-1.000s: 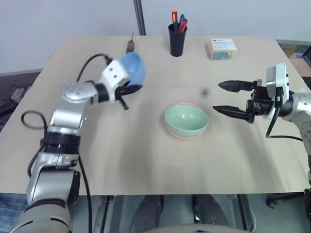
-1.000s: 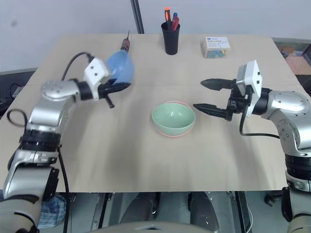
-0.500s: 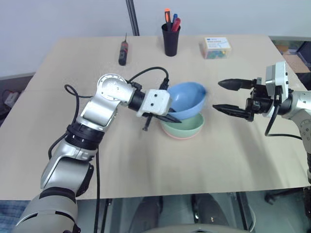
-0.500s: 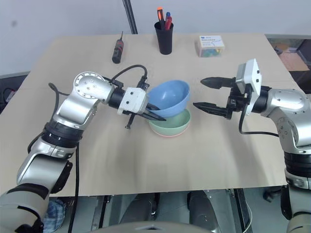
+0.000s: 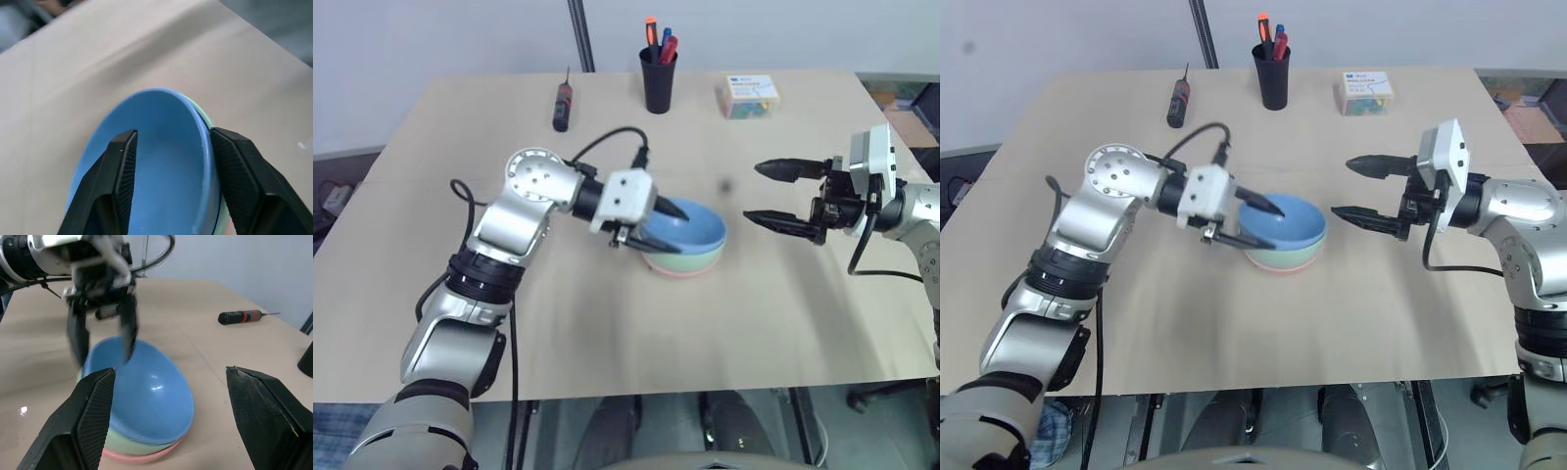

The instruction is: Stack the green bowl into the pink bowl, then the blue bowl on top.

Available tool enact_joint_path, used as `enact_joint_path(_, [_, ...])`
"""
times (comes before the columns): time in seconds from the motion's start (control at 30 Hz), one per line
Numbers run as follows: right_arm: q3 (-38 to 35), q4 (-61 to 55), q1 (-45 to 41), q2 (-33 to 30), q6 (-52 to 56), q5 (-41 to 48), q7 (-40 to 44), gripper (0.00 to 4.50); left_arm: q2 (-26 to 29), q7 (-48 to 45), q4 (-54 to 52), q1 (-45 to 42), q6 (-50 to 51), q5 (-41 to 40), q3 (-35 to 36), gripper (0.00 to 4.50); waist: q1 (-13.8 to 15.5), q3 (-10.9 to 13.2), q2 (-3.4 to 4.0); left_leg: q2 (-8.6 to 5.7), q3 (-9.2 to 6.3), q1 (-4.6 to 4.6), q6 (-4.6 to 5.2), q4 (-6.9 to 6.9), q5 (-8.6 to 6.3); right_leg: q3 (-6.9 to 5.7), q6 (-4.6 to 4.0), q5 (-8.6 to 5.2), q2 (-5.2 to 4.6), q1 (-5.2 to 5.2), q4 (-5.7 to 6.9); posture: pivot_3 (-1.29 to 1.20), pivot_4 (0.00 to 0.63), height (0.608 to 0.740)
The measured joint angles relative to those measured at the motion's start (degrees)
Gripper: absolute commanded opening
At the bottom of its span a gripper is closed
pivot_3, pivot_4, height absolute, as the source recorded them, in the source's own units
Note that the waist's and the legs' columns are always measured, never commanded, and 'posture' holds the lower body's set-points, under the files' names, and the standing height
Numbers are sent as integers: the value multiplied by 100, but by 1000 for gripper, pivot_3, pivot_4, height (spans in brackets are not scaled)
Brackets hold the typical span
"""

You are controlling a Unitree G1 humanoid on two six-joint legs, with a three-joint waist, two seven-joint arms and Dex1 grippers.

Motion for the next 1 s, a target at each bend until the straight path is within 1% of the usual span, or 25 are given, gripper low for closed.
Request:
enact_joint_path(0.03, [-4, 12, 20, -4, -2, -5, 0, 3775, 12, 15, 0, 22, 25, -10, 32, 2590, -1, 0, 0, 0, 0, 0, 0, 0, 0, 0, 0, 0, 0, 0, 1, 0, 150, 740])
enact_joint_path(0.07, [-37, 173, 205, -30, -143, -63, 106, 3775, 120, 159, -175, 353, 492, -300, 288, 2590, -5, -1, 2, 0, 3, 1, -2, -2, 1, 3, 0, 0, 0, -1, -1, 0, 150, 740])
enact_joint_path(0.13, [-83, 281, 356, -87, -251, -85, 192, 3775, 222, 230, -353, 653, 770, -503, 470, 2590, -6, -1, 2, 1, 2, 1, -1, -3, 0, 5, 0, 0, -1, -1, -2, 0, 150, 740])
enact_joint_path(0.17, [-193, 490, 549, -108, -426, -99, 286, 3775, 374, 438, -685, 1299, 1179, -790, 870, 2590, -19, -1, 2, 5, 0, 1, -1, -5, 1, 11, 0, 0, 0, -4, -3, 0, 150, 740])
enact_joint_path(0.27, [-341, 985, 770, -133, -788, -217, 439, 3775, 457, 904, -1053, 2234, 1594, -1098, 1502, 2590, -15, 0, 2, 9, -8, 4, 0, -5, 0, 22, 0, 0, -1, -8, 1, 0, 150, 740])
enact_joint_path(0.3, [-364, 1064, 812, -132, -886, -233, 482, 3775, 449, 1014, -1166, 2416, 1671, -1192, 1657, 2590, -4, 0, 2, 13, -6, 6, 1, -3, -1, 25, 0, 1, -1, -8, 3, 0, 150, 740])
enact_joint_path(0.33, [-418, 1342, 886, -119, -1185, -287, 607, 3775, 435, 1333, -1595, 3105, 1847, -1445, 2246, 2590, 2, 0, 2, 21, -3, 12, 2, -4, -2, 30, 0, 1, -2, -6, 9, 0, 150, 740])
enact_joint_path(0.37, [-420, 1345, 888, -119, -1188, -288, 608, 3775, 435, 1337, -1602, 3115, 1850, -1448, 2253, 2590, 1, -1, 2, 22, -2, 13, 2, -3, -2, 32, 0, 1, -2, -6, 8, 0, 150, 740])
enact_joint_path(0.43, [-474, 1661, 964, -114, -1535, -332, 774, 3775, 399, 1656, -2124, 4105, 1992, -1699, 2939, 2590, -2, -1, 3, 28, 6, 17, 3, -4, -2, 38, 0, 1, -2, -5, 10, 0, 150, 740])
enact_joint_path(0.47, [-541, 1808, 1045, -120, -1648, -351, 845, 3775, 366, 1752, -2231, 4459, 2046, -1751, 3157, 2590, 13, -1, 3, 29, 8, 21, 3, -5, -3, 39, 0, 1, -3, -2, 11, 0, 150, 740])
enact_joint_path(0.53, [-513, 2010, 1040, -106, -1807, -385, 946, 3775, 259, 1935, -2373, 4861, 1999, -1764, 3503, 2590, 42, -1, 3, 27, 12, 17, 3, -4, -3, 30, -1, 2, -3, -3, 15, 0, 150, 740])
enact_joint_path(0.57, [-510, 2146, 1016, -101, -1952, -405, 1047, 3775, 204, 2044, -2516, 5232, 1941, -1796, 3775, 2590, 54, -2, 3, 27, 15, 24, 4, -3, -3, 31, -1, 2, -4, 5, 17, 0, 150, 740])
enact_joint_path(0.63, [-500, 2565, 922, -101, -2224, -465, 1253, 3775, -42, 2224, -2665, 5843, 1678, -1798, 4254, 2590, 53, -1, 4, 26, 28, 61, 5, -8, -4, 32, -1, 2, -7, 49, 1, 0, 150, 740])
enact_joint_path(0.7, [-498, 2776, 898, -102, -2339, -497, 1370, 3775, -201, 2294, -2748, 6122, 1449, -1785, 4421, 2590, 66, 0, 2, 27, 37, 109, 5, -20, -6, 32, -2, 0, -9, 96, -12, 0, 150, 740])
enact_joint_path(0.83, [-469, 3276, 678, -100, -2623, -558, 1643, 3775, -527, 2464, -3099, 6550, 1044, -1781, 4472, 2590, 61, -2, 1, 29, 48, 113, 5, -19, -5, 40, -2, 1, -7, 96, -12, 0, 150, 740])
enact_joint_path(1.0, [-460, 3545, 561, -99, -2771, -614, 1815, 3775, -554, 2614, -3148, 6633, 781, -1781, 4462, 2590, 56, -3, 4, 31, 47, 113, 5, -20, -5, 39, -2, 1, -5, 94, -9, 0, 150, 740])
